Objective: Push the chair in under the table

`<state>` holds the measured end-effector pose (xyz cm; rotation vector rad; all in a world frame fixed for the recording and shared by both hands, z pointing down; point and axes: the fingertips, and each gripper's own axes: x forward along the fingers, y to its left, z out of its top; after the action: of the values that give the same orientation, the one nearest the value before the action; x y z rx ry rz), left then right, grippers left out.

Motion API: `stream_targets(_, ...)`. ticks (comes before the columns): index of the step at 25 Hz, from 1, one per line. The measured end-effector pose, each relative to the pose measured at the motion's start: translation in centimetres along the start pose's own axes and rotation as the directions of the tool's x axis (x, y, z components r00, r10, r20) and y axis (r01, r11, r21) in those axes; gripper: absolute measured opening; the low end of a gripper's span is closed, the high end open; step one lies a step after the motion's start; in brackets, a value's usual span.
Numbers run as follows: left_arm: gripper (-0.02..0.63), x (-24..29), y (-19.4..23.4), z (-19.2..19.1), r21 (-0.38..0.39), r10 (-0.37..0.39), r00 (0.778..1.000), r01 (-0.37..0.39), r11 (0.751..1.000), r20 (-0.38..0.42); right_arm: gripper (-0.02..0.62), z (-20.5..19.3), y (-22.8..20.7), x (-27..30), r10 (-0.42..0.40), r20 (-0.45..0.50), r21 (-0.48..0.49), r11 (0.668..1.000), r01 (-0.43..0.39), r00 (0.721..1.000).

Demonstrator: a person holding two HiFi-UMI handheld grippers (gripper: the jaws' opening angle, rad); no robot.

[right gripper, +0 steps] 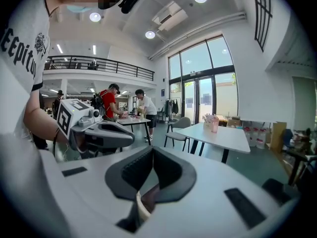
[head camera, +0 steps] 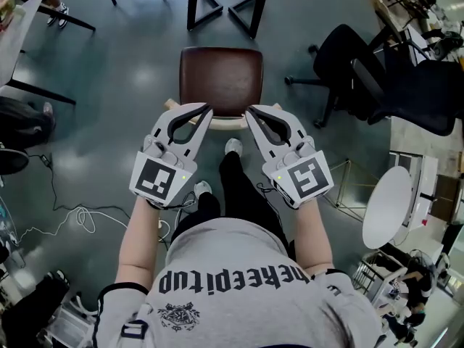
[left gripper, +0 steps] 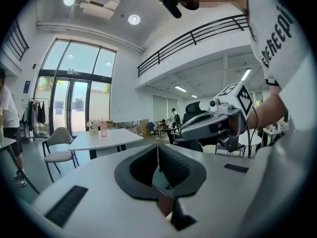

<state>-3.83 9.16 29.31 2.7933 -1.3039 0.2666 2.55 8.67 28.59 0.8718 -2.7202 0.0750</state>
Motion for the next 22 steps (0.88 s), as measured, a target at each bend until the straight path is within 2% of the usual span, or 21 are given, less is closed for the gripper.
stream_targets(9, 0.018, 3.6, 1.4, -4.8, 0.022, -0.031, 0.992, 0.033, 0.999, -0.118, 0.017, -4.6, -2.8, 2.5, 0.039, -0.107, 0.015, 0.999, -0.038, 0.993)
stream_targets(16, 0.022, 5.3, 1.3, -8.2, 0.040, -0.072, 0.975, 0.082, 0.996, -0.212, 0.035, -8.0, -3.8, 3.5, 0.068, -0.187, 0.017, 0.998, -0.066, 0.980)
stream_targets(19, 0.080, 6.0, 0.8, -9.9, 0.051, -0.104, 0.961, 0.121, 0.991, -0.256, 0.043, -9.5, -4.1, 3.8, 0.084, -0.218, 0.019, 0.996, -0.082, 0.972)
stream_targets(22, 0.103, 6.4, 0.1, -12.0, 0.080, -0.135, 0.941, 0.168, 0.982, -0.311, 0.062, -11.2, -4.0, 4.2, 0.112, -0.255, 0.007, 0.994, -0.114, 0.961)
